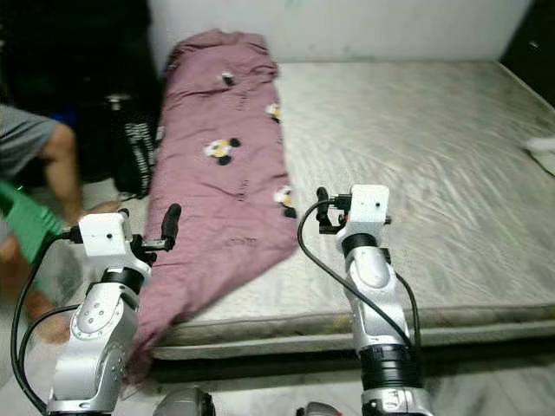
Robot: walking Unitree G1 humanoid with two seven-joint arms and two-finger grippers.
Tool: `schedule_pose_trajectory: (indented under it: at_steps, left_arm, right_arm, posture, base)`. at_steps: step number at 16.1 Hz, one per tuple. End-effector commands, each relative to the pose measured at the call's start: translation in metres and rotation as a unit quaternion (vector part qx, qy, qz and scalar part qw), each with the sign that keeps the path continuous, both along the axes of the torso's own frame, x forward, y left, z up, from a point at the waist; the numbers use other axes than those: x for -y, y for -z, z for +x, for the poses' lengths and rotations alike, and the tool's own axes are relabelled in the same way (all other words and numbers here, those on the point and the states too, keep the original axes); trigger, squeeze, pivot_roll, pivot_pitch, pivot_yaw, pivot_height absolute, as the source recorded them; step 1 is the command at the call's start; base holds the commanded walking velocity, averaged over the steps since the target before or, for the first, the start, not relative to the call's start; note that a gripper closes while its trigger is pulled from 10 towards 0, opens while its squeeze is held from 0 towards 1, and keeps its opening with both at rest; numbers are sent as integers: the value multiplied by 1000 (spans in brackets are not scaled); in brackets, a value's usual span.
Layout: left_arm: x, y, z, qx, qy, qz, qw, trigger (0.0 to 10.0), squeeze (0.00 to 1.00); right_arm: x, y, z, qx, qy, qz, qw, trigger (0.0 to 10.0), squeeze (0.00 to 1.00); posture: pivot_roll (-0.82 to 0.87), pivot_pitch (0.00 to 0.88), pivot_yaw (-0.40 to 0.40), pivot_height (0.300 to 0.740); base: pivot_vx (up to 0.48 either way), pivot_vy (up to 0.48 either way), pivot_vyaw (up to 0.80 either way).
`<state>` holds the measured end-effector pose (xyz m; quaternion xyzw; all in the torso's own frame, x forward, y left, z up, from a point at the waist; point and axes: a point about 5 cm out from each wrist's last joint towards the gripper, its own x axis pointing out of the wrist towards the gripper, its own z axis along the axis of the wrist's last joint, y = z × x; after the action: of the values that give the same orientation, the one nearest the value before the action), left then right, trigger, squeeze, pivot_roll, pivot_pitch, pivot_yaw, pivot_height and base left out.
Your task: Clean up the room
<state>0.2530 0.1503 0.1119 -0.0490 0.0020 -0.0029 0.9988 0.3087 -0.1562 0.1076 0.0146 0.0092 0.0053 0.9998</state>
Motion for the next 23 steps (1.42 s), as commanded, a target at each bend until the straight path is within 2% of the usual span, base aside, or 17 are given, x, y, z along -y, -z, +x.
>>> schedule_pose_trajectory:
  at_steps: [1,4,8,11,23]
  left_arm:
    - [-4,2,0,-8,-6,2,1000,10000,0]
    - [-3,-1,-1,6,-3,10,1000,10000,0]
    - [-3,-2,-1,10,0,-5,1000,10000,0]
    - [-3,-1,-1,5,-3,5,1000,10000,0]
    - [-3,0,0,0,-12,16,1000,10000,0]
  right_arm:
    - [-3,-3,0,8,-2,5,1000,10000,0]
    - [-3,-3,-1,7,-1,4,1000,10000,0]
    - [-3,-3,-1,7,-1,5,1000,10000,0]
    - [-3,-3,-1,6,-2,5,1000,10000,0]
    - [-5,-2,-2,7,-5,7,1000,10000,0]
  posture:
    - [-36,22,-5,740]
    - [-36,22,-5,740]
    - [-39,27,-4,740]
    - [-38,29,-3,740]
    - [-38,32,-1,602]
  base:
    - [0,480,0]
    - [0,160,0]
    - [0,0,0]
    - [0,0,0]
    - [0,0,0]
